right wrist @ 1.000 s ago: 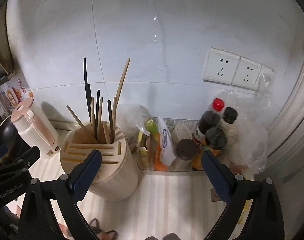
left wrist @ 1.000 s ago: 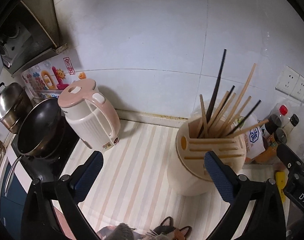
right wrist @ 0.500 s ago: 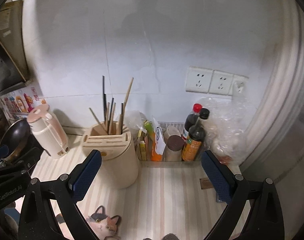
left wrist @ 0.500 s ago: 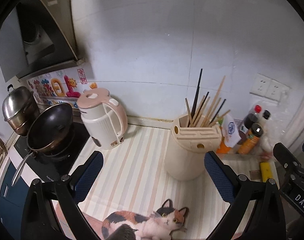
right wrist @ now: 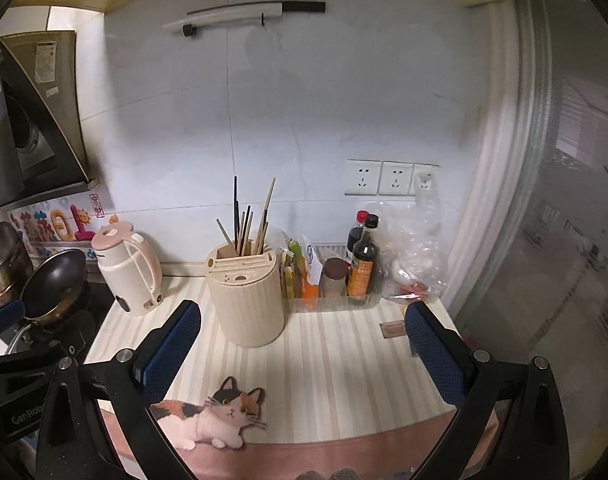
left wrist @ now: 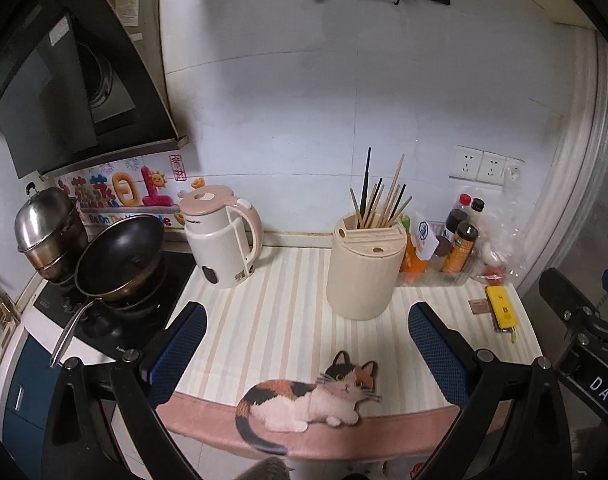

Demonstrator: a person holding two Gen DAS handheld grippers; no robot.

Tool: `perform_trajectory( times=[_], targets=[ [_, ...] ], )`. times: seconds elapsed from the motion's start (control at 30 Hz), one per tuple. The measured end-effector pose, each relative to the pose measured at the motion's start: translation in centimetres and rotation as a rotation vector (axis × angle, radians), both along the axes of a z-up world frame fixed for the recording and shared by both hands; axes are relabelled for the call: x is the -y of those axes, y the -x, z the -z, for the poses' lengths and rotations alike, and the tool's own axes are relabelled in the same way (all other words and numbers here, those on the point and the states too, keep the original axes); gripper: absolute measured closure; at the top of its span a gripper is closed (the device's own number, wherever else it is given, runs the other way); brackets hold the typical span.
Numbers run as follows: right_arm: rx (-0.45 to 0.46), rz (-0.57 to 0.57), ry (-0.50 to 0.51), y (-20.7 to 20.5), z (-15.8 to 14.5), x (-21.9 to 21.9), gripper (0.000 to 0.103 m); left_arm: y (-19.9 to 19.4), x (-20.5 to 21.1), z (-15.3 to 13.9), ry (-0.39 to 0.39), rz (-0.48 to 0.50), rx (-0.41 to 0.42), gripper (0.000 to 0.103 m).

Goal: Organize utensils

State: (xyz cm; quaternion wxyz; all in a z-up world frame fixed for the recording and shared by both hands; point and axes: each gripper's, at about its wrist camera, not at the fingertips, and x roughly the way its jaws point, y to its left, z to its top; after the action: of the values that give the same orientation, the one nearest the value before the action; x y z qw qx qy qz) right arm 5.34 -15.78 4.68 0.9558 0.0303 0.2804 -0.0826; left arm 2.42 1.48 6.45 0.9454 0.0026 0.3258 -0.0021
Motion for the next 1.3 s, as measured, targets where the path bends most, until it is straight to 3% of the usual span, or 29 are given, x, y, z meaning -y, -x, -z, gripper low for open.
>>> perform_trajectory(
  times=[0.4,1.3],
  targets=[
    [0.012,0.006,0.008,3.5,-1.1,-0.5,0.000,2.0,-0.9,-0.4,0.027,-0.026,0.013,0.000],
    [-0.058,-0.022,0.018,-0.2,0.3,0.0,0.000,1.0,-0.5,0.0,-0.007,-0.034,0.011,0.000]
  ],
)
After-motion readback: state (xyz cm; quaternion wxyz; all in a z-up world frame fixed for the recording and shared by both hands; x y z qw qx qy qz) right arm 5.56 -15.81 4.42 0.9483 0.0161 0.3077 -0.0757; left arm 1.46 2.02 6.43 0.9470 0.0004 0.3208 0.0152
